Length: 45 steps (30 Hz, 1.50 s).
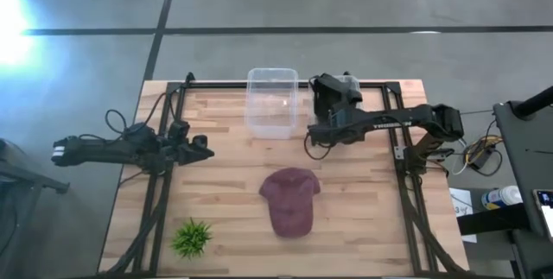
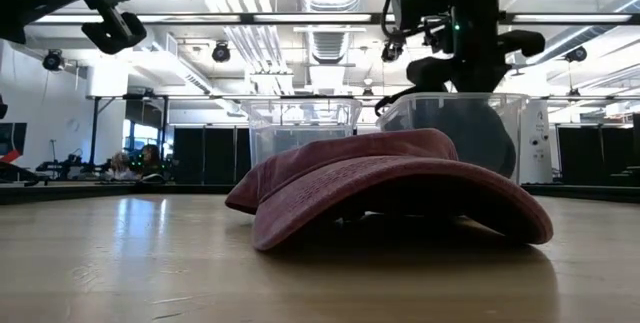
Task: Pick & Place hat
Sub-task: Put the black cap into the right transparent bin, then put the red cap into the left transparent bin
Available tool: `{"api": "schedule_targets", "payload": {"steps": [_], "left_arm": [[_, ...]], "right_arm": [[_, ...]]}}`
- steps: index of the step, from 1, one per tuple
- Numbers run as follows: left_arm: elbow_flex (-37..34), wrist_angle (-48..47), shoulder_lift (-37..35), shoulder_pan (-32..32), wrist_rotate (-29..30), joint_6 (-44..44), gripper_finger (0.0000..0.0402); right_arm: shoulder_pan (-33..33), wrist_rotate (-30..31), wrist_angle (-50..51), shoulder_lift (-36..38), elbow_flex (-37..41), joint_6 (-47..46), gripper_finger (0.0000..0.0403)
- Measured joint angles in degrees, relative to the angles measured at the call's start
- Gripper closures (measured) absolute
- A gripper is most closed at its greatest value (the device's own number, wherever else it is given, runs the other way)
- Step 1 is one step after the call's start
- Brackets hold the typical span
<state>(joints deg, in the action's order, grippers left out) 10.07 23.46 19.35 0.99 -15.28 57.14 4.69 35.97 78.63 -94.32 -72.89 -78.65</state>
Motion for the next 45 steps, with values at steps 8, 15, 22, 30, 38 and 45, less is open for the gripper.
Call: {"api": "schedule_targets", "payload": {"steps": [8, 15, 22, 30, 38, 45], "left_arm": [[0.00, -0.11, 0.00, -0.02, 0.01, -0.65, 0.0266], [0.00, -1.27, 0.04, -0.02, 0.02, -2.20, 0.0266], [-0.02, -1.48, 0.15, -0.02, 1.21, -2.20, 0.0266], [-0.02, -2.79, 5.02, -0.06, 3.71, -0.17, 0.0266], [-0.02, -4.60, 14.96, -0.19, 3.10, -0.02, 0.0266], [2.61, -7.59, 26.46, -3.24, 2.71, -0.76, 0.0266]], "right_arm": [[-3.14, 6.94, 0.48, 2.54, -7.95, 5.46, 0.0244], [-9.25, 6.23, -0.51, 5.10, -16.31, 19.54, 0.0211], [-20.70, -13.53, -5.96, 4.59, -17.49, 19.82, 0.0213], [-31.99, -25.80, -19.97, 2.14, -10.24, -3.62, 0.0223], [-39.57, -30.71, -46.70, -3.47, 0.52, -22.90, 0.0227], [-44.20, -27.38, -59.36, -8.70, 6.02, -38.41, 0.0227]]}}
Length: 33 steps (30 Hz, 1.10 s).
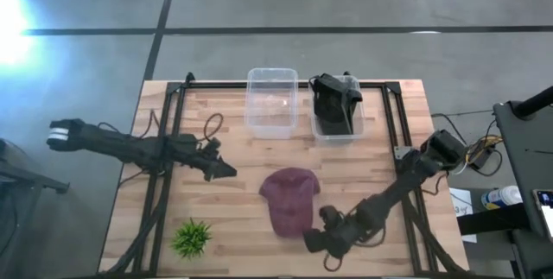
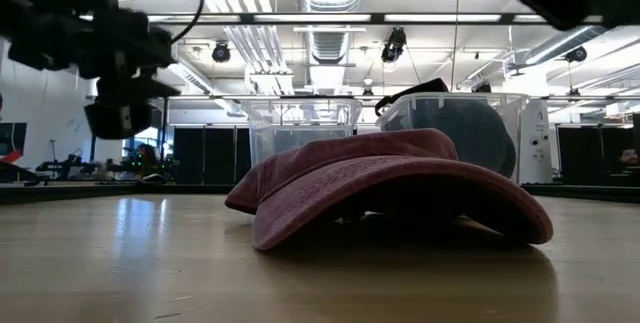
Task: Pick & Place hat
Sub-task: Put the red cap into the left transparent bin
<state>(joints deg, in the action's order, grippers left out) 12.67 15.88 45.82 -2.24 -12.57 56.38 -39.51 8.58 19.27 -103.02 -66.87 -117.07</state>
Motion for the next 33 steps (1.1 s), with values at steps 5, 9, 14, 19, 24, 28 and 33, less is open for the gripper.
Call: {"api": "schedule_targets", "payload": {"steps": [5, 9, 14, 19, 24, 28, 33], "left_arm": [[5.49, -0.67, 9.34, -4.43, 2.98, -6.68, 0.0266], [11.60, -3.07, 17.08, -6.82, 7.56, -14.16, 0.0266], [19.77, -7.13, 26.06, -8.48, 9.20, -23.14, 0.0266], [27.05, -10.92, 34.14, -9.00, 10.24, -30.13, 0.0266], [32.04, -10.91, 41.61, -9.15, 10.28, -36.01, 0.0266], [34.89, -10.13, 47.00, -9.11, 10.31, -36.89, 0.0266], [36.37, -9.95, 52.58, -9.27, 7.65, -34.02, 0.0266]], "right_arm": [[-1.05, 3.50, -7.30, -3.91, 1.49, -5.31, 0.0231], [-1.12, 7.28, -9.62, -7.71, 0.90, -7.63, 0.0232], [-1.13, 14.39, -9.36, -11.51, -1.57, -12.15, 0.0232], [-1.20, 19.15, -9.34, -12.76, -3.30, -12.93, 0.0232], [-1.18, 23.00, -6.97, -11.84, -3.24, -12.94, 0.0232], [-0.71, 24.65, -5.85, -11.83, -3.08, -12.84, 0.0232], [0.55, 26.89, -5.61, -12.13, -2.91, -12.99, 0.0232]]}}
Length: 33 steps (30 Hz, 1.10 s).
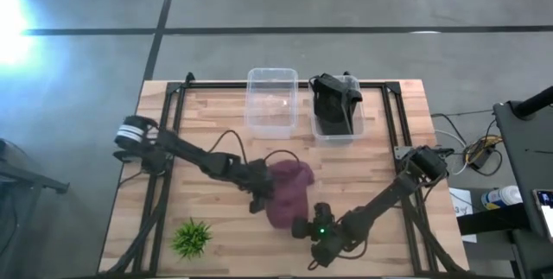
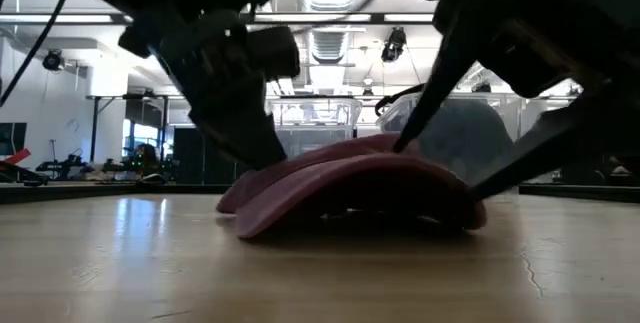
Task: Pick & Place hat
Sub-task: Put the red cap into the left transparent bin
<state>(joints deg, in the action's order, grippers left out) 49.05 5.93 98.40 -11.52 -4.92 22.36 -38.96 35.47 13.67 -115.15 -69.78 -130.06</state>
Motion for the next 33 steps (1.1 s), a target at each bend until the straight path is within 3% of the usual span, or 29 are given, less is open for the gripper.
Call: {"api": "schedule_targets", "payload": {"steps": [7, 14, 22, 28, 33], "left_arm": [[1.10, 1.05, 4.75, -3.00, -8.46, 9.23, 0.0266], [2.82, 0.85, 4.23, -5.83, -3.81, 9.17, 0.0266], [5.74, 5.50, 4.09, -5.46, -2.39, 5.74, 0.0266], [8.48, 0.29, 1.41, -5.46, -2.38, 5.67, 0.0266], [8.43, -5.36, -5.81, -5.46, 0.11, 5.67, 0.0266]], "right_arm": [[1.37, 2.59, 5.04, 0.90, 0.07, 0.17, 0.0232], [2.30, 4.21, 3.51, 0.92, 0.27, 5.01, 0.0232], [2.85, 5.28, -0.69, 1.65, 0.41, 12.41, 0.0239], [2.91, 5.26, 2.51, 6.00, 0.48, 18.81, 0.0300], [3.01, 6.09, 13.73, 11.84, 0.48, 21.58, 0.0381]]}}
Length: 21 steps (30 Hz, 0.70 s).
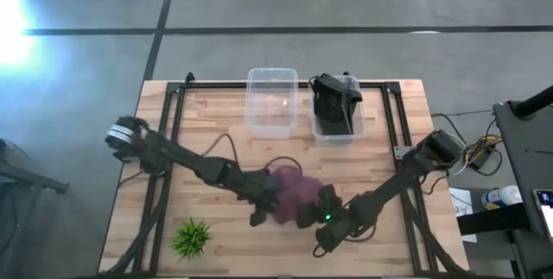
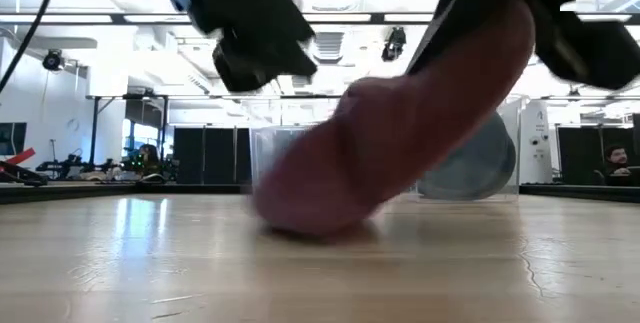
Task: Pick & Place hat
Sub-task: Put the red cap into the left transparent bin
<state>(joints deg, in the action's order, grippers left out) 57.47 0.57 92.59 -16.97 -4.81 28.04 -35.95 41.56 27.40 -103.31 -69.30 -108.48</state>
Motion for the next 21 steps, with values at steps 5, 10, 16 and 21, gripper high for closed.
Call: {"api": "schedule_targets", "payload": {"steps": [5, 10, 16, 21], "left_arm": [[-0.02, -4.01, -12.14, -0.22, 2.39, 2.71, 0.0266], [-0.04, -4.26, -25.33, -1.74, 11.35, 6.67, 0.0266], [-0.05, -4.26, -37.32, -3.59, 22.16, 5.91, 0.0266], [-0.27, -4.61, -41.32, -4.35, 30.17, 3.58, 0.0266]], "right_arm": [[2.23, 2.65, 4.12, 7.89, -0.17, 9.35, 0.0388], [7.01, 6.25, 3.56, 15.82, -3.08, 27.88, 0.0389], [15.82, 9.81, 3.58, 21.46, -10.67, 53.59, 0.0389], [30.55, -0.88, 3.45, 21.74, -15.26, 65.60, 0.0389]]}}
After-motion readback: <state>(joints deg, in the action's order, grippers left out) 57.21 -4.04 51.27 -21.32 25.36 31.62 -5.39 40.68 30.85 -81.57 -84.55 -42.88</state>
